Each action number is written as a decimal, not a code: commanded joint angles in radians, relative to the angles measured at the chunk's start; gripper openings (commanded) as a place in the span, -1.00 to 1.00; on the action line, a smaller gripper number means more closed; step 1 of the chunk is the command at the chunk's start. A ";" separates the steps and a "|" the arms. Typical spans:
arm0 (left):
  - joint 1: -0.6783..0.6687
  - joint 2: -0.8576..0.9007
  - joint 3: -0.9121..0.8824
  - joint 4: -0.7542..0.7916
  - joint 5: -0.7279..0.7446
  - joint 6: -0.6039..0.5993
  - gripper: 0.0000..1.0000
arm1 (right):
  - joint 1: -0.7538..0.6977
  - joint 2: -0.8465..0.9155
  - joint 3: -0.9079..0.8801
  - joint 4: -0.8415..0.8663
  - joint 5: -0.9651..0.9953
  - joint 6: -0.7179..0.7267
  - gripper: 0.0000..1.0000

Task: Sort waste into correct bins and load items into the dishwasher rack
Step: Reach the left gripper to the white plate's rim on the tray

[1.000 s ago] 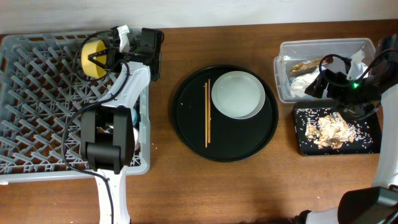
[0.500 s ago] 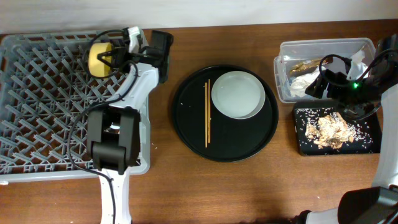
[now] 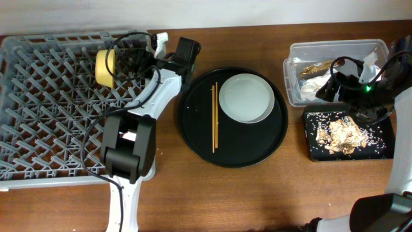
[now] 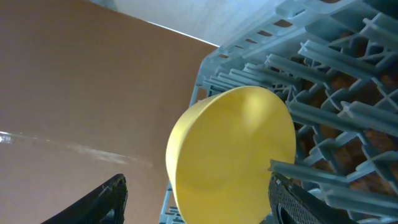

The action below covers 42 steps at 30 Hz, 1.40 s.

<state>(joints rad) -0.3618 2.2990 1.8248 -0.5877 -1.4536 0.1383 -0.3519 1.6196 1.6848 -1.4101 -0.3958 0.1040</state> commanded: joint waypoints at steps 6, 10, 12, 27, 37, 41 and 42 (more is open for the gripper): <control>-0.020 0.014 0.056 -0.004 0.013 -0.001 0.86 | -0.002 -0.005 -0.002 -0.001 0.015 -0.003 0.97; -0.047 0.000 0.150 -0.004 0.016 -0.001 0.98 | -0.002 -0.005 -0.002 -0.001 0.015 -0.003 0.97; -0.078 -0.031 0.200 -0.005 0.034 -0.001 0.98 | -0.002 -0.005 -0.002 -0.001 0.015 -0.003 0.97; -0.360 -0.145 0.216 -0.356 1.459 -0.209 0.58 | -0.002 -0.005 -0.002 -0.001 0.016 -0.003 0.97; -0.290 -0.105 0.205 -0.358 1.506 -0.325 0.40 | -0.002 -0.005 -0.002 -0.009 0.015 -0.003 0.97; -0.285 -0.042 0.205 -0.356 1.566 -0.354 -0.03 | -0.002 -0.005 -0.002 -0.016 0.015 -0.003 0.97; -0.283 -0.021 0.205 -0.352 1.566 -0.386 -0.13 | -0.002 -0.005 -0.002 -0.016 0.015 -0.003 0.97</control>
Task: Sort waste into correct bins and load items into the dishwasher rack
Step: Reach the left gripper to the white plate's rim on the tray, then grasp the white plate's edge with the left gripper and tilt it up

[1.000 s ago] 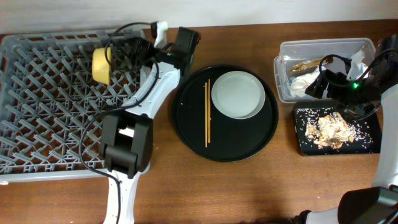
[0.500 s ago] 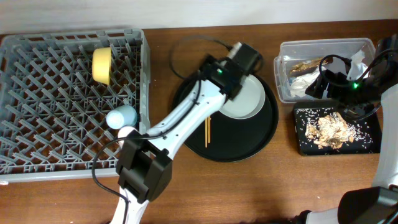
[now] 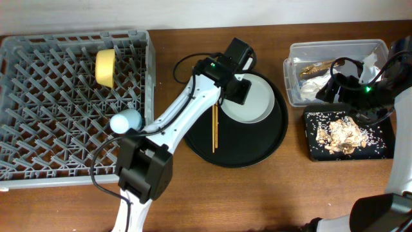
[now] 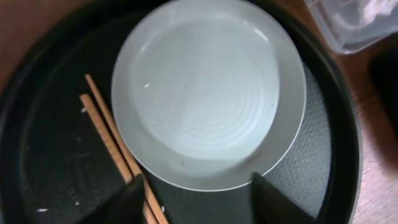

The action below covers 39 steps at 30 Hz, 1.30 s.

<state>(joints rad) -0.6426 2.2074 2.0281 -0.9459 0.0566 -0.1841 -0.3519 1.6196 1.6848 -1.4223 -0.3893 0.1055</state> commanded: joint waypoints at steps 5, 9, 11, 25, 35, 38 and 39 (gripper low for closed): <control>0.011 0.108 0.002 0.034 0.048 -0.108 -0.15 | -0.002 -0.005 -0.002 -0.009 0.009 -0.004 0.97; 0.047 0.116 0.002 0.061 -0.017 -0.137 -0.14 | -0.002 -0.005 -0.002 -0.016 0.009 -0.004 0.97; 0.069 0.121 0.002 0.079 -0.024 -0.141 0.01 | -0.002 -0.005 -0.002 -0.018 0.008 0.000 0.97; 0.089 0.251 0.002 0.122 0.009 -0.145 -0.23 | -0.002 -0.005 -0.002 -0.019 0.008 0.000 0.97; 0.089 0.249 0.036 0.115 0.011 -0.145 -0.31 | -0.002 -0.005 -0.002 -0.019 0.005 0.000 0.97; 0.089 0.243 0.097 0.077 0.011 -0.144 -0.31 | -0.002 -0.005 -0.002 -0.019 0.005 0.000 0.97; 0.089 0.241 0.117 0.061 0.011 -0.144 -0.31 | -0.002 -0.005 -0.002 -0.019 0.005 0.000 0.97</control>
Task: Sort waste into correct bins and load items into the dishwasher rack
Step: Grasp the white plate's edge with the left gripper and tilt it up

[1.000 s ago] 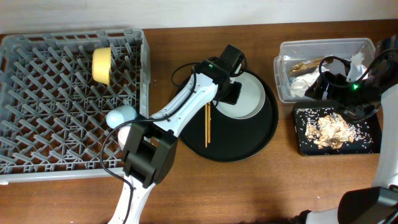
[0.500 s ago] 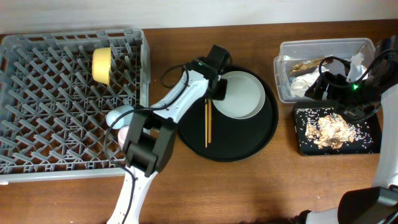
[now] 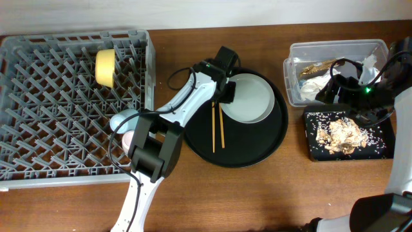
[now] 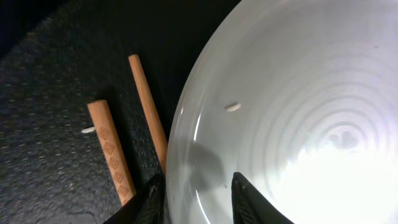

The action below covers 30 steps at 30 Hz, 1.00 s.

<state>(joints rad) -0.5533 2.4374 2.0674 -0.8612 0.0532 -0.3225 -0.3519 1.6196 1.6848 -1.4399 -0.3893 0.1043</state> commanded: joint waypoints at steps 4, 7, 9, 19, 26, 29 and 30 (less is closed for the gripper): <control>0.000 0.008 0.101 -0.044 0.014 -0.006 -0.29 | -0.002 -0.005 -0.002 -0.002 0.005 0.001 0.97; 0.000 0.008 0.091 -0.045 0.010 -0.006 -0.28 | -0.002 -0.005 -0.002 -0.004 0.005 0.001 0.97; 0.000 0.014 0.091 -0.042 0.009 -0.006 -0.28 | -0.002 -0.005 -0.002 -0.008 0.005 0.001 0.97; 0.003 0.078 0.091 0.004 -0.034 0.034 -0.06 | -0.002 -0.005 -0.002 -0.023 0.005 0.001 0.97; -0.003 0.081 0.091 0.017 -0.035 0.066 -0.24 | -0.002 -0.005 -0.002 -0.023 0.005 0.001 0.97; -0.003 0.081 0.091 0.021 -0.035 0.067 -0.24 | -0.002 -0.005 -0.002 -0.023 0.005 0.001 0.97; -0.002 0.081 0.091 0.023 -0.035 0.067 -0.24 | -0.002 -0.005 -0.002 -0.023 0.005 0.001 0.97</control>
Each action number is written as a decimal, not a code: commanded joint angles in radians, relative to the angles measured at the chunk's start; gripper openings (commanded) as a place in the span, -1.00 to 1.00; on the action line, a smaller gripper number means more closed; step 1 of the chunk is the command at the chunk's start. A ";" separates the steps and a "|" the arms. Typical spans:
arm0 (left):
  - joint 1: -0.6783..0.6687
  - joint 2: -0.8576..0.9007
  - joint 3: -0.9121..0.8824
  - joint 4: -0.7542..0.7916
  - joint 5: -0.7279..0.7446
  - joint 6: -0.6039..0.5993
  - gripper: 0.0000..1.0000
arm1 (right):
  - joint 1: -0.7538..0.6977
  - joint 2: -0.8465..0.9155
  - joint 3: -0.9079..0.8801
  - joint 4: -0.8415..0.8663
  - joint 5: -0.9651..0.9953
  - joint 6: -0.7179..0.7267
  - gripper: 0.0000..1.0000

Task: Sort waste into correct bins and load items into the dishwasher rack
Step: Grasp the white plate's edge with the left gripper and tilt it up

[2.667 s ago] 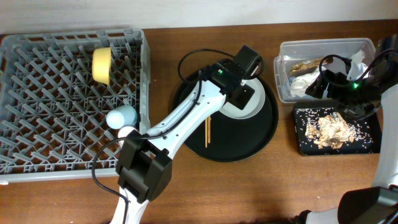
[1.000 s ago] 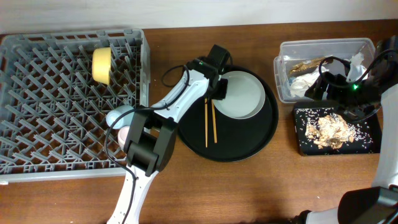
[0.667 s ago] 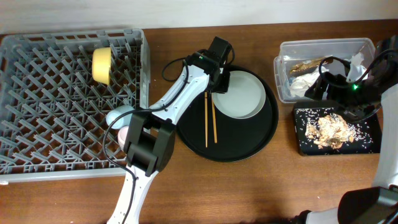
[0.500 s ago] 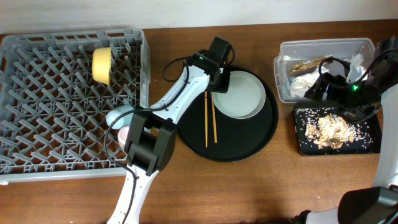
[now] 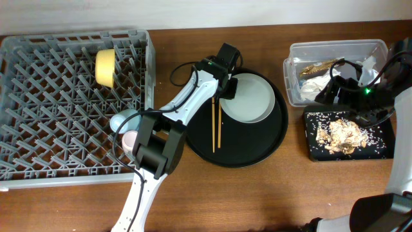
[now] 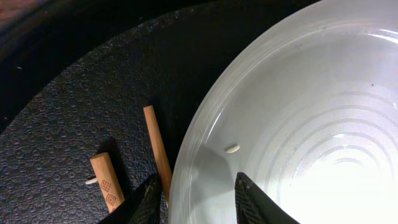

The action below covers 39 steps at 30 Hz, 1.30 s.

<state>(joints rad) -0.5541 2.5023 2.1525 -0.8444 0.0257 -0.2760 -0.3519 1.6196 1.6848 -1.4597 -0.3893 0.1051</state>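
Observation:
A white plate [image 5: 248, 98] lies on the round black tray [image 5: 257, 145], with two wooden chopsticks [image 5: 215, 125] just to its left. My left gripper [image 5: 225, 90] is down at the plate's left rim. In the left wrist view the gripper [image 6: 198, 199] is open and straddles the plate [image 6: 311, 124] edge. One finger sits inside the plate. The other stands outside it, next to the chopsticks [image 6: 158, 152]. My right gripper [image 5: 329, 90] hovers between the two bins on the right; its jaws are too small to read.
The grey dishwasher rack [image 5: 58, 116] fills the left side and holds a yellow bowl [image 5: 105, 67] on edge and a light blue cup [image 5: 121, 120]. At the right stand a clear bin [image 5: 322, 71] of wrappers and a black bin [image 5: 347, 134] of food scraps.
My left gripper stays at the plate's left rim, and the wrist view has shifted slightly. The two chopsticks lie closer together than before. The plate and right arm are unchanged.
My left gripper was first at the rack beside the yellow bowl, which stayed there. Then it was above the white plate on the tray. After that it was down at the plate's left rim with the chopsticks splayed, and it remains there.

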 commanded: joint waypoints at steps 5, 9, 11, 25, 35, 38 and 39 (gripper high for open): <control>-0.001 0.016 0.008 0.006 -0.007 0.039 -0.24 | -0.002 -0.005 -0.002 -0.003 0.005 0.000 0.97; -0.002 0.016 0.021 0.006 -0.003 0.039 -0.24 | -0.002 -0.005 -0.002 -0.003 0.005 0.000 0.97; -0.002 0.015 0.034 0.005 -0.003 0.039 -0.24 | -0.002 -0.005 -0.002 -0.003 0.005 0.000 0.97; -0.002 0.015 0.058 -0.016 -0.003 0.039 -0.56 | -0.002 -0.005 -0.002 -0.004 0.005 0.000 0.97; -0.012 0.021 0.056 -0.016 -0.003 0.038 -0.56 | -0.002 -0.005 -0.002 -0.007 0.005 0.000 0.97; -0.020 0.036 0.056 -0.011 -0.003 0.038 -0.56 | -0.002 -0.005 -0.002 -0.008 0.005 0.000 0.97; -0.021 0.046 0.056 -0.010 -0.003 0.038 -0.56 | -0.002 -0.005 -0.002 -0.008 0.005 0.000 0.97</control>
<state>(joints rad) -0.5606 2.5027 2.1910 -0.8593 0.0254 -0.2470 -0.3519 1.6196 1.6848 -1.4631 -0.3893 0.1059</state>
